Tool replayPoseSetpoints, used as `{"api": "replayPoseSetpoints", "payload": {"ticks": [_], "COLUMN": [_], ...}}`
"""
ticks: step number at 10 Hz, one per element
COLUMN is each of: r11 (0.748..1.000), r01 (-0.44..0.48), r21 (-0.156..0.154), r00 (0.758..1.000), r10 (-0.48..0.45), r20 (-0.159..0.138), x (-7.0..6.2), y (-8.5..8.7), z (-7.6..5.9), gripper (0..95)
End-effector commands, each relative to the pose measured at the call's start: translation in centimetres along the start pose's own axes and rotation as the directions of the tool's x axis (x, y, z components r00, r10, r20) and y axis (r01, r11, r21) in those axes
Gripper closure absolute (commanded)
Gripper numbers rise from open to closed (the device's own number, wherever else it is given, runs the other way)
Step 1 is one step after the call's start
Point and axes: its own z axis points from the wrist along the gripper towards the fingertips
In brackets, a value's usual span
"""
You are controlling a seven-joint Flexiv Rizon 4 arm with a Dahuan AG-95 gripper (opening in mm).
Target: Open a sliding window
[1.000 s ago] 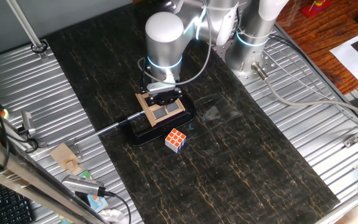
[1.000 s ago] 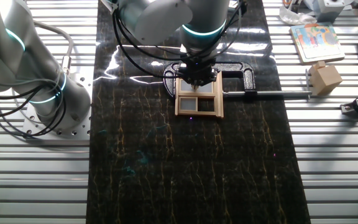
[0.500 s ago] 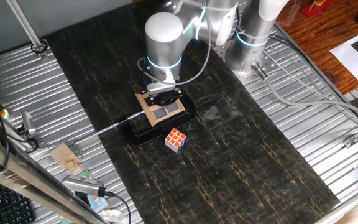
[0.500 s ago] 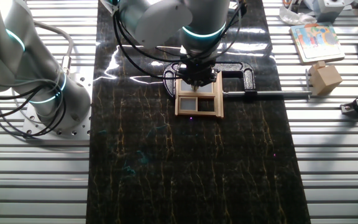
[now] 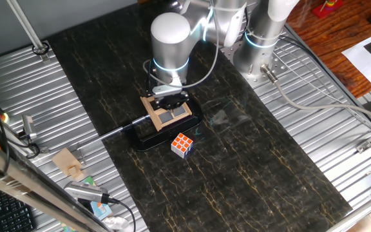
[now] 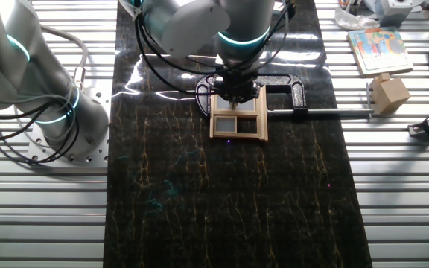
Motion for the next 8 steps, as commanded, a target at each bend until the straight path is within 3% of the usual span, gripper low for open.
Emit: {"api": "replayPoseSetpoints", "payload": {"ticks": [1,4,8], "r11": [1.000,0.999,0.999], "r01": [0.000,0.030,0.034], "r21": [0.000,-0.013,-0.013], "r00": [1.000,0.999,0.999], "r10": [0.000,-0.030,-0.034], "r20": [0.002,0.014,0.006], "x": [-0.01,-0.02,-0.08], "y": [-0.04,-0.02,0.11], "z": [0.02,-0.07,-0.67], "gripper": [95.0,95.0,95.0]}}
